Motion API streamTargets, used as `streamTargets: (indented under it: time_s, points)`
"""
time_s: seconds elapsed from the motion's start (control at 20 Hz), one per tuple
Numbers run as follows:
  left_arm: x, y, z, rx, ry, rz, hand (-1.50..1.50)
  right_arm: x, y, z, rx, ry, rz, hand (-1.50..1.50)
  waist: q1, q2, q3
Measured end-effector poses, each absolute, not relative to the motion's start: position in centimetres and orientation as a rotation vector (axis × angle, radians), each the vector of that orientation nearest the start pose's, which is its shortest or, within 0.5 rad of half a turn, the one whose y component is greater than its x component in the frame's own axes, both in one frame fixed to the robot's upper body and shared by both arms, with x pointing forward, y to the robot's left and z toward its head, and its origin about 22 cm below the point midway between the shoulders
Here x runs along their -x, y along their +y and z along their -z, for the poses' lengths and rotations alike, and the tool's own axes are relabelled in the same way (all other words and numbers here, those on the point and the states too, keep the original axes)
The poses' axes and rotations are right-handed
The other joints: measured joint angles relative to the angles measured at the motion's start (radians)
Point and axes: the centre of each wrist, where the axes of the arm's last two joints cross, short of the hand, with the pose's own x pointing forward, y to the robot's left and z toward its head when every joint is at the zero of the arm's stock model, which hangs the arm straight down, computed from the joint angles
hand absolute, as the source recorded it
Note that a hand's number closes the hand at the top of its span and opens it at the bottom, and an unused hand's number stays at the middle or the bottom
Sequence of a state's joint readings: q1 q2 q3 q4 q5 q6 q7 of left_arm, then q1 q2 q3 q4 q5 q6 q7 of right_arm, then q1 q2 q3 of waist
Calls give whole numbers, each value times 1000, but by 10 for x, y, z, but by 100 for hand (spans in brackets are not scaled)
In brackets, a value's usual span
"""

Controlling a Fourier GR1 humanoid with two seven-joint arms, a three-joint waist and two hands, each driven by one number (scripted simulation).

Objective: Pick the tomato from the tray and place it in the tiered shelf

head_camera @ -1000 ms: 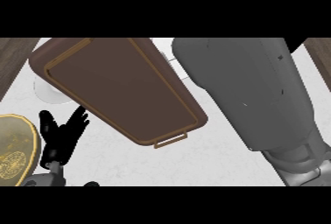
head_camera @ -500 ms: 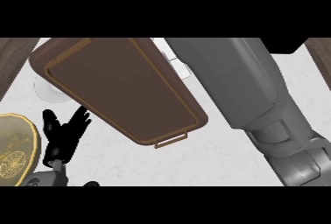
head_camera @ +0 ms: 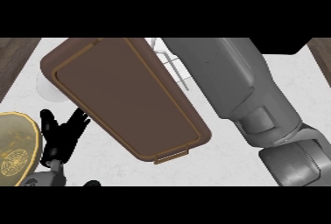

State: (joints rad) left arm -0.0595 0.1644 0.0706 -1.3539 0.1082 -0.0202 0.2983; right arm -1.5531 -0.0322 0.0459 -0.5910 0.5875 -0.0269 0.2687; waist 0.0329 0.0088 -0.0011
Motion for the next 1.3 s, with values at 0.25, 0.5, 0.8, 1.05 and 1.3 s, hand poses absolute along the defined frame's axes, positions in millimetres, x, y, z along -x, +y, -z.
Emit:
streamTargets:
  time_s: [0.25, 0.5, 0.8, 1.05, 1.3]
  points:
    - [-254, 291, 23, -81, -1126, -16, 0, -432, -2, -297, 538, -1846, -952, 150, -1, 0, 0]
    - [-254, 290, 25, -75, -1119, -15, 0, -436, -2, -299, 549, -1845, -983, 150, -4, -1, 0]
    - [-252, 287, 27, -80, -1122, -22, 0, -439, -6, -301, 498, -1833, -855, -150, -5, -1, 0]
    - [-254, 287, 25, -80, -1122, -24, 0, -444, -18, -307, 383, -1838, -672, -150, -5, -1, 0]
    - [-254, 291, 24, -81, -1126, -21, 0, -445, -21, -313, 228, -1840, -507, -150, -3, -1, 0]
